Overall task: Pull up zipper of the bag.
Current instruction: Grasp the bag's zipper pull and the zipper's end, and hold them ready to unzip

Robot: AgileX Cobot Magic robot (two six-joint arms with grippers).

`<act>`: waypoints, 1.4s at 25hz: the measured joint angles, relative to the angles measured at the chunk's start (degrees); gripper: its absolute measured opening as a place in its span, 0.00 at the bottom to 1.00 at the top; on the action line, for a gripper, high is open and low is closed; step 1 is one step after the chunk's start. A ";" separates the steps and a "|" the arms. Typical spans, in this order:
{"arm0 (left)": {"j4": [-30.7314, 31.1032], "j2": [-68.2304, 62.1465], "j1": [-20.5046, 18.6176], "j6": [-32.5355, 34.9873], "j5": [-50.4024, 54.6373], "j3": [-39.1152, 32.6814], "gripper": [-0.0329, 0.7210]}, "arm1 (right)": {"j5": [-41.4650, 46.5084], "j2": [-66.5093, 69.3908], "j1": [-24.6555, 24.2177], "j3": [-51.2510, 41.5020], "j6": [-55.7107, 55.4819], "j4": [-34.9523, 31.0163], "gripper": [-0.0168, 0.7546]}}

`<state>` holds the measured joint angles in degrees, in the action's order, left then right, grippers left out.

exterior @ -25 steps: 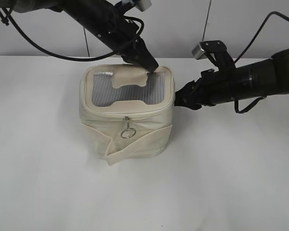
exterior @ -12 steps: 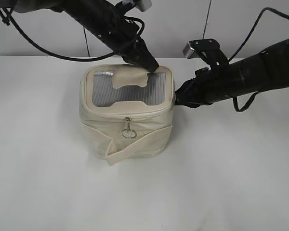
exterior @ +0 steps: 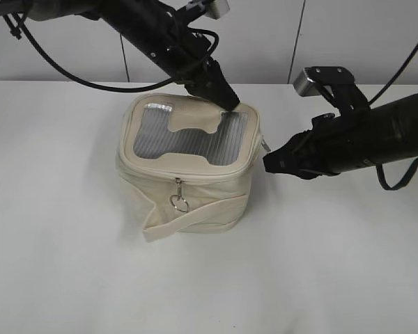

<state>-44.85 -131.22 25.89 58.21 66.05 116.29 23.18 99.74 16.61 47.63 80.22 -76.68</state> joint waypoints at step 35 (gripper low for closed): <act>3.96 0.00 2.78 -18.61 -10.02 0.00 0.08 | -4.57 4.16 21.12 7.43 -0.66 -10.61 0.03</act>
<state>-40.89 -131.22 28.68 39.61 56.03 116.29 18.61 103.90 37.72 55.06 79.57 -87.29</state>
